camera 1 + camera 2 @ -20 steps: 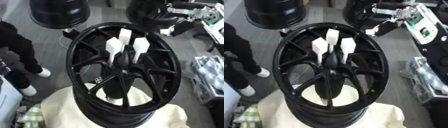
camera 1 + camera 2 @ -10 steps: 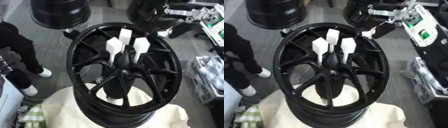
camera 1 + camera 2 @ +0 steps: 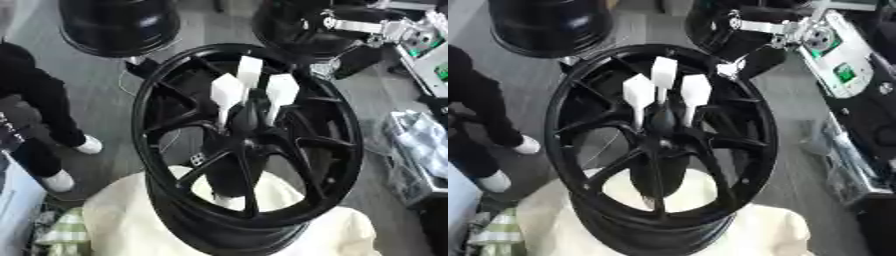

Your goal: Pull the pin out of the wheel hub.

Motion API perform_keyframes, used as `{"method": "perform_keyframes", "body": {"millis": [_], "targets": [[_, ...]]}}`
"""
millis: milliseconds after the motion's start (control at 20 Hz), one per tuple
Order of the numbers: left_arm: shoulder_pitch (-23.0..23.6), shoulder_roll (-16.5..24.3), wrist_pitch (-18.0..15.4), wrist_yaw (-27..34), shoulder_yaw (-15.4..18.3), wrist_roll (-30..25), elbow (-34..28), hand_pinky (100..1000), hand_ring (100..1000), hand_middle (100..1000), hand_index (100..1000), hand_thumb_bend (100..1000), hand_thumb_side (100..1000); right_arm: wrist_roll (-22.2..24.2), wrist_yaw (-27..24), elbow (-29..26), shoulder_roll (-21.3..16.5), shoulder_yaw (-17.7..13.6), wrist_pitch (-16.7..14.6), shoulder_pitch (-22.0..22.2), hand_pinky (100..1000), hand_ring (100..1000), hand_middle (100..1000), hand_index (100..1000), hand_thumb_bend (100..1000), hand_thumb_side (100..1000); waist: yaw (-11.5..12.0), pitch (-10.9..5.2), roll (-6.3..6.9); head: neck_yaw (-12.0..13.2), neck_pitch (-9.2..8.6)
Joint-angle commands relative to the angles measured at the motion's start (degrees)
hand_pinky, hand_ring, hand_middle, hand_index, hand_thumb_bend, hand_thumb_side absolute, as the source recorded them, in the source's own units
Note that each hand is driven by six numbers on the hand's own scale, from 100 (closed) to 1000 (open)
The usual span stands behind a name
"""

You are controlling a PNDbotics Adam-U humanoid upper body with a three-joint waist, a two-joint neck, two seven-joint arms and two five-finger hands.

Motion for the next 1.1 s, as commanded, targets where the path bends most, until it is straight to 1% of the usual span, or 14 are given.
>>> {"method": "perform_keyframes", "body": {"millis": [50,150,250,300,350,400,450,550,850,1050,1100], "targets": [[-0.31,1.34,0.05,-0.04,0.75,0.64,-0.55,730,725,641,827,246,929,0.41,-0.51,-2.27,-0.7,-0.66,0.73,-0.53,803,831,812,887,100,457,-0.04,-0.47,0.17,-0.16,-0.08],[-0.26,1.34,0.15,-0.02,0.81,0.97,-0.52,729,724,639,825,246,931,0.84,-0.61,-2.72,-0.64,-0.55,0.6,-0.27,805,832,813,887,100,468,0.04,-0.46,0.15,-0.23,-0.08],[-0.13,1.34,0.23,-0.02,0.85,1.14,-0.49,729,723,638,823,248,934,1.24,-0.8,-3.17,-0.6,-0.46,0.26,-0.05,807,837,817,887,150,495,0.06,-0.43,0.12,-0.17,-0.08],[-0.09,1.33,0.27,-0.01,0.85,1.17,-0.49,729,723,638,823,249,935,1.52,-0.95,-3.39,-0.6,-0.37,0.0,0.06,809,837,817,886,231,518,0.04,-0.41,0.1,-0.16,-0.08],[-0.05,1.34,0.31,0.0,0.85,1.17,-0.48,729,723,638,823,249,938,1.96,-1.18,-3.65,-0.58,-0.15,-0.39,0.2,813,838,818,886,356,552,-0.01,-0.38,0.08,-0.13,-0.08],[-0.02,1.36,0.36,0.01,0.86,1.18,-0.45,729,723,637,823,250,938,2.44,-1.37,-3.84,-0.57,0.02,-0.81,0.31,814,838,817,885,369,563,-0.06,-0.34,0.05,-0.1,-0.08],[-0.03,1.35,0.4,0.02,0.84,1.18,-0.44,729,722,637,823,250,939,2.89,-1.45,-3.88,-0.57,0.13,-1.11,0.4,816,839,817,883,370,597,-0.08,-0.28,0.04,-0.13,-0.08],[-0.04,1.37,0.47,0.02,0.8,1.15,-0.42,728,722,637,823,250,942,3.46,-1.42,-3.77,-0.56,0.22,-1.54,0.49,818,840,819,883,367,613,-0.09,-0.17,0.03,-0.27,-0.08],[-0.07,1.5,0.48,-0.06,0.87,1.31,-0.36,728,722,636,823,248,948,3.97,-0.94,-3.48,-0.52,0.33,-2.71,0.62,827,841,818,887,367,621,-0.07,0.41,0.16,-0.87,-0.08],[-0.21,1.56,0.51,-0.09,0.75,1.26,-0.32,727,721,636,822,248,954,3.89,-0.22,-3.37,-0.35,0.42,-3.37,0.56,829,840,816,886,361,610,-0.01,0.94,0.23,-1.24,-0.08],[-0.24,1.56,0.52,-0.08,0.69,1.2,-0.31,727,721,636,822,248,956,3.77,0.01,-3.39,-0.34,0.44,-3.51,0.53,829,839,816,885,364,621,0.02,1.07,0.25,-1.29,-0.08]]}}
